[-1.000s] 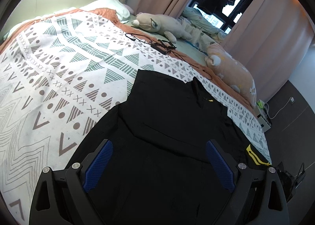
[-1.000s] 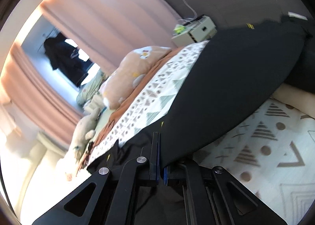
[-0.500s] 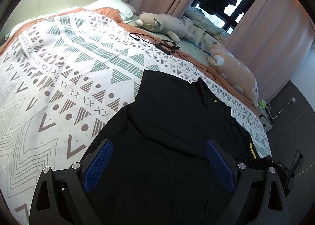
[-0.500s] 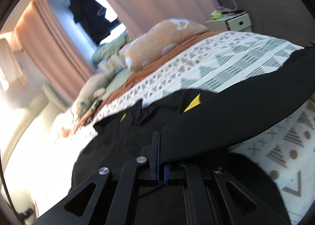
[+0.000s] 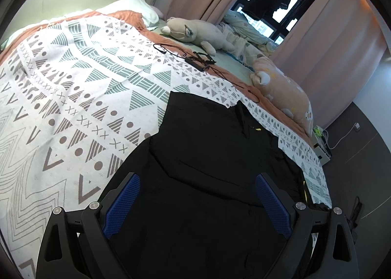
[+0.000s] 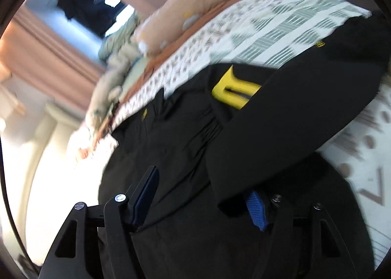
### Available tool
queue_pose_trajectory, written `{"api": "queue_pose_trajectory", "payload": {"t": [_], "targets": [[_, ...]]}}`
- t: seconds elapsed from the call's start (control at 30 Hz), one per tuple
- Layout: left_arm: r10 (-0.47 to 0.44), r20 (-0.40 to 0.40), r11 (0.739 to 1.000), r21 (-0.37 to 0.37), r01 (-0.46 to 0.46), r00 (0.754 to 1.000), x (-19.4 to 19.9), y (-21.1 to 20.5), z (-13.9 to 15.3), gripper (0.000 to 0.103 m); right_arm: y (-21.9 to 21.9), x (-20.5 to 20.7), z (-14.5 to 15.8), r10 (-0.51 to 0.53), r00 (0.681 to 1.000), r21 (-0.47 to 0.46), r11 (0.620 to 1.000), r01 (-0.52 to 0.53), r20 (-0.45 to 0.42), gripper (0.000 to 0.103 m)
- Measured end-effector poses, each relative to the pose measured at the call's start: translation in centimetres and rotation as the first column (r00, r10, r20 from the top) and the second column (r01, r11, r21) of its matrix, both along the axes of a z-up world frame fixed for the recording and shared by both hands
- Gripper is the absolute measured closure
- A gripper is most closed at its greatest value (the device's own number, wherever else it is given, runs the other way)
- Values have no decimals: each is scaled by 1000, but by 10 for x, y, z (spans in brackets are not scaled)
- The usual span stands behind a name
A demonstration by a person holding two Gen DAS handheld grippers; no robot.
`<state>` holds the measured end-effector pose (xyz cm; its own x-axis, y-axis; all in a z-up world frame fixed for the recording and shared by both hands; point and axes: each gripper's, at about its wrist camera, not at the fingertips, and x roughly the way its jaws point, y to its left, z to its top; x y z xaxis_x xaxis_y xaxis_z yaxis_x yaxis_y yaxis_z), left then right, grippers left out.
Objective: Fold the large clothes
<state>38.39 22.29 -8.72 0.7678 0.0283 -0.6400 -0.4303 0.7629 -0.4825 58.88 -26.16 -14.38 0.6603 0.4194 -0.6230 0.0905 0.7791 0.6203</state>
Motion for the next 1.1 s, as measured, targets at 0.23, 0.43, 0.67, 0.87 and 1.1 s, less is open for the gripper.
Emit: {"api": "queue_pose_trajectory", "payload": {"t": [0.23, 0.43, 0.67, 0.87, 1.1], "targets": [[-30, -13, 1000, 7, 30, 999, 4, -12, -5, 7, -63, -25, -7, -161, 987, 40, 986, 162, -17, 36], [-42, -36, 998, 44, 44, 998, 7, -18, -14, 7, -125, -37, -30, -286, 956, 139, 946, 293, -67, 36], [-54, -85, 990, 128, 65, 995, 15, -19, -31, 7, -169, -34, -53, -330, 940, 256, 905, 341, -86, 36], [-66, -119, 980, 179, 87, 991, 24, -22, -43, 7, -182, -14, -67, -363, 927, 294, 879, 375, -97, 36], [-86, -135, 978, 177, 109, 987, 33, -31, -47, 7, -179, 1, -65, -364, 928, 255, 893, 370, -74, 96]]}}
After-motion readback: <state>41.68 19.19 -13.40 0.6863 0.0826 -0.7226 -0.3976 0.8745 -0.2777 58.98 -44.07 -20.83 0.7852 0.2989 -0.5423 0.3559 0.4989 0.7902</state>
